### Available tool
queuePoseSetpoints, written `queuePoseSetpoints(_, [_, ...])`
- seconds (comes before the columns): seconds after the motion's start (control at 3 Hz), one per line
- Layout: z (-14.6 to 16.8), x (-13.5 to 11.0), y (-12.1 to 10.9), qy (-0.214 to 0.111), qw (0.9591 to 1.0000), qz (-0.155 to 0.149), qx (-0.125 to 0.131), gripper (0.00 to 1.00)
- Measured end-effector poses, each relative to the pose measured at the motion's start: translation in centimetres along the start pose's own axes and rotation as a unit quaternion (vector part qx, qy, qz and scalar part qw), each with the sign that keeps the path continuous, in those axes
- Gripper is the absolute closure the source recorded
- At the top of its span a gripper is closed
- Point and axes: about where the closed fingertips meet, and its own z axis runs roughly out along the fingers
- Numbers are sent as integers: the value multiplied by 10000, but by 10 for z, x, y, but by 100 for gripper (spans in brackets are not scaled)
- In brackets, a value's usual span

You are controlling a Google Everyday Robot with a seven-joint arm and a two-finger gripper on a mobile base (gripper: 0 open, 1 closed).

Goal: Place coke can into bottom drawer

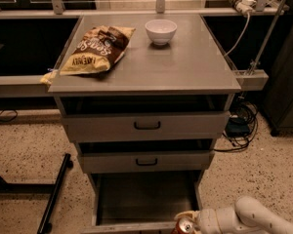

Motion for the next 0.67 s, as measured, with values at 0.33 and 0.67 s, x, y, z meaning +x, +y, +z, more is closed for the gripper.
queuePoseSetpoints(0.33, [1,22,-28,132,9987,-428,243,100])
queuePoseSetpoints(0.67, [1,35,-63,80,9958,-802,438,100])
